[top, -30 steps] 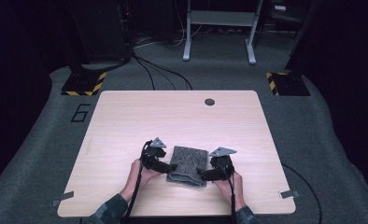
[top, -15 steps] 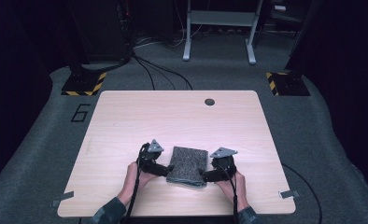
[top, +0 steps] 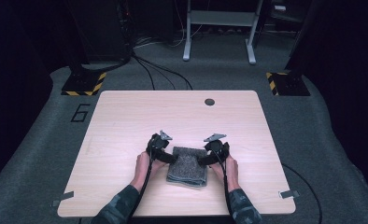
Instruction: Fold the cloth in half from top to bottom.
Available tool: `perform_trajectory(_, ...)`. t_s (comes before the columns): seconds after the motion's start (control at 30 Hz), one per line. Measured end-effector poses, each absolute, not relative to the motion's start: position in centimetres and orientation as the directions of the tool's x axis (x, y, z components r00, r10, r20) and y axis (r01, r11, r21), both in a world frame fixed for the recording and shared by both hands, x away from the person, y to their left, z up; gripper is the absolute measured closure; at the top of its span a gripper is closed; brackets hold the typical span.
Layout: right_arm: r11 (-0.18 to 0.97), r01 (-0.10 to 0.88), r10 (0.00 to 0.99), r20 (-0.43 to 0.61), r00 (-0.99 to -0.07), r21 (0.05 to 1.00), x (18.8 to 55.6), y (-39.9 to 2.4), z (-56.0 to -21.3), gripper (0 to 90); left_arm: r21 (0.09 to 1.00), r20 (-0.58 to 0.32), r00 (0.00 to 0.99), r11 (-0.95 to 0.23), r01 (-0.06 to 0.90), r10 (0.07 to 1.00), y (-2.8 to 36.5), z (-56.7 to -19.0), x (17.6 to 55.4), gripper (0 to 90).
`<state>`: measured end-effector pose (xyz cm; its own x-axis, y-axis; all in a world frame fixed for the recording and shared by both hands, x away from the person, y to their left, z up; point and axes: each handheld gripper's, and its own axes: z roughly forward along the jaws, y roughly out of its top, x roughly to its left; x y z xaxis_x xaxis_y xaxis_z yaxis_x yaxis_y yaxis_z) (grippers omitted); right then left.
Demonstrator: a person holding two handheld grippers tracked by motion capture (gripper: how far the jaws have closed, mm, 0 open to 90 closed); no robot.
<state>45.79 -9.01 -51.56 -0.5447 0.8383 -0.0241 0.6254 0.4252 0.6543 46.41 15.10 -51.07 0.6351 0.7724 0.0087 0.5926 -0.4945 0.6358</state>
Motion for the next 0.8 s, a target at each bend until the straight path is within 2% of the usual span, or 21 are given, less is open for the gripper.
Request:
perform_trajectory(0.2,0.404,0.604,0.830,0.003,-0.558,0.687,44.3,-9.8,-50.0,8.0,0.687,-0.021,0.652,-0.463,0.560,0.758,16.1,-49.4,44.0,14.7)
perform_trajectory(0.3,0.419,0.589,0.812,0.005,-0.584,0.691,42.1,-9.8,-49.6,7.9,0.681,-0.008,0.671,-0.487,0.547,0.742,16.2,-49.5,42.6,14.8)
perform_trajectory(0.4,0.454,0.592,0.806,-0.023,-0.592,0.666,40.8,-9.6,-50.7,8.4,0.649,0.002,0.679,-0.517,0.558,0.734,16.1,-50.6,41.6,15.0)
perform_trajectory(0.53,0.435,0.620,0.816,0.007,-0.579,0.653,41.2,-9.9,-51.7,5.9,0.644,0.027,0.676,-0.530,0.551,0.736,16.1,-51.0,41.0,15.0)
perform_trajectory(0.63,0.452,0.599,0.798,0.001,-0.603,0.661,41.9,-10.1,-52.0,4.6,0.646,0.061,0.665,-0.537,0.543,0.744,15.8,-51.2,40.5,15.1)
perform_trajectory(0.8,0.469,0.583,0.783,-0.007,-0.622,0.664,42.5,-10.2,-52.1,3.3,0.653,0.047,0.658,-0.521,0.549,0.752,15.9,-51.4,40.4,15.0)
